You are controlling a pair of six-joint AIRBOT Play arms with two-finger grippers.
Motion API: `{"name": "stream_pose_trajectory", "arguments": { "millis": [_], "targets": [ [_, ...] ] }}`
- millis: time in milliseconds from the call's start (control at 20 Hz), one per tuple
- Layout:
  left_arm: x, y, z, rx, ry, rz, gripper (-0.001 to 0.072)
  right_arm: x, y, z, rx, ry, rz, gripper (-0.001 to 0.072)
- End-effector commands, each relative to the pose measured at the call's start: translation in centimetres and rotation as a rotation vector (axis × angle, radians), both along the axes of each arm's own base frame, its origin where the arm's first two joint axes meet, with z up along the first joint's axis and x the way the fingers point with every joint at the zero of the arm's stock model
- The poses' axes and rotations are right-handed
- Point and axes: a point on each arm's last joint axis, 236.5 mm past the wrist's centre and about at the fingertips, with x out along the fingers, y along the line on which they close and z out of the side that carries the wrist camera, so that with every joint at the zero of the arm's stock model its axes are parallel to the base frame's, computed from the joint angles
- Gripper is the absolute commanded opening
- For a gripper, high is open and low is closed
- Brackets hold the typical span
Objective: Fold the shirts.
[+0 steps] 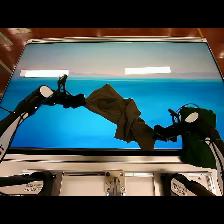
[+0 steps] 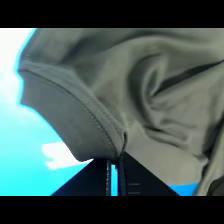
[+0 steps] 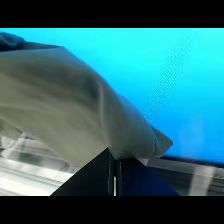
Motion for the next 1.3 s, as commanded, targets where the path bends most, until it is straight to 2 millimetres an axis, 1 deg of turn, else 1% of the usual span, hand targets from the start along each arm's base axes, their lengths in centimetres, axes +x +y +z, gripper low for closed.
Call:
{"name": "stream_pose_trajectory", "arguments": {
  "millis": [0,50,100,150,200,250,300,350,400,450,500,550,600,650,700,750,800,850,950,1000,1100,1200,1250],
  "targets": [
    [2.7,3.3,7.3,0.142,-0.203,-0.036,0.004,4.3,-2.5,6.1,-0.113,-0.234,0.116,0.0063],
    [3.6,4.6,12.0,0.169,-0.303,-0.023,0.004,6.4,-3.1,9.8,-0.147,-0.361,0.132,0.0063],
    [4.2,5.7,17.1,0.178,-0.415,0.001,0.004,8.4,-3.6,14.0,-0.185,-0.491,0.13,0.0063],
    [4.2,6.6,23.5,0.174,-0.553,0.034,0.004,10.1,-3.9,19.0,-0.222,-0.637,0.116,0.0063],
    [3.5,7.2,29.8,0.16,-0.692,0.067,0.0041,11.5,-4.2,24.3,-0.259,-0.789,0.092,0.0063],
    [1.8,7.8,36.6,0.142,-0.847,0.1,0.004,12.2,-4.4,28.8,-0.287,-0.911,0.064,0.0063],
    [-0.4,8.1,42.5,0.123,-0.986,0.127,0.0041,12.2,-4.6,32.8,-0.306,-1.011,0.035,0.0063],
    [-3.3,8.5,47.7,0.106,-1.112,0.148,0.0041,11.8,-4.5,36.3,-0.319,-1.092,0.018,0.0063],
    [-6.0,8.8,51.2,0.104,-1.202,0.153,0.0041,11.0,-4.4,38.8,-0.333,-1.146,0.014,0.0063],
    [-8.8,9.1,53.8,0.112,-1.276,0.153,0.0041,10.3,-4.3,40.4,-0.342,-1.179,0.018,0.0064],
    [-11.0,9.4,55.3,0.111,-1.318,0.16,0.0041,9.4,-4.2,41.5,-0.356,-1.197,0.024,0.0064],
    [-12.9,9.6,55.7,0.125,-1.33,0.155,0.0041,8.5,-4.3,41.9,-0.376,-1.196,0.034,0.0063],
    [-14.2,9.8,55.4,0.155,-1.315,0.143,0.0041,7.8,-4.6,41.7,-0.394,-1.175,0.043,0.0063],
    [-15.1,9.9,54.3,0.19,-1.273,0.122,0.0041,7.0,-4.8,40.9,-0.407,-1.134,0.05,0.0063],
    [-15.7,10.1,52.7,0.23,-1.212,0.099,0.0041,6.3,-5.0,39.6,-0.413,-1.07,0.069,0.0064],
    [-15.9,10.2,50.3,0.268,-1.124,0.065,0.0041,5.2,-4.8,37.8,-0.402,-0.986,0.103,0.0063],
    [-16.0,10.3,47.7,0.301,-1.026,0.031,0.0041,4.1,-4.5,35.8,-0.383,-0.888,0.141,0.0064],
    [-16.0,10.3,44.5,0.327,-0.912,-0.007,0.0041,3.5,-4.4,34.0,-0.364,-0.808,0.164,0.0064],
    [-15.5,10.2,38.1,0.337,-0.699,-0.054,0.0041,2.6,-3.8,29.1,-0.299,-0.638,0.193,0.0064],
    [-15.2,10.1,35.0,0.34,-0.613,-0.074,0.0041,2.1,-3.7,26.0,-0.27,-0.552,0.2,0.0064],
    [-14.3,10.0,28.2,0.344,-0.452,-0.104,0.0041,1.0,-3.6,19.8,-0.227,-0.399,0.201,0.0064],
    [-13.6,9.6,22.3,0.33,-0.342,-0.12,0.0041,0.8,-3.6,14.4,-0.205,-0.311,0.176,0.0064],
    [-13.1,8.9,19.7,0.308,-0.31,-0.126,0.004,1.1,-3.5,12.5,-0.193,-0.294,0.157,0.0064]
  ]
}}
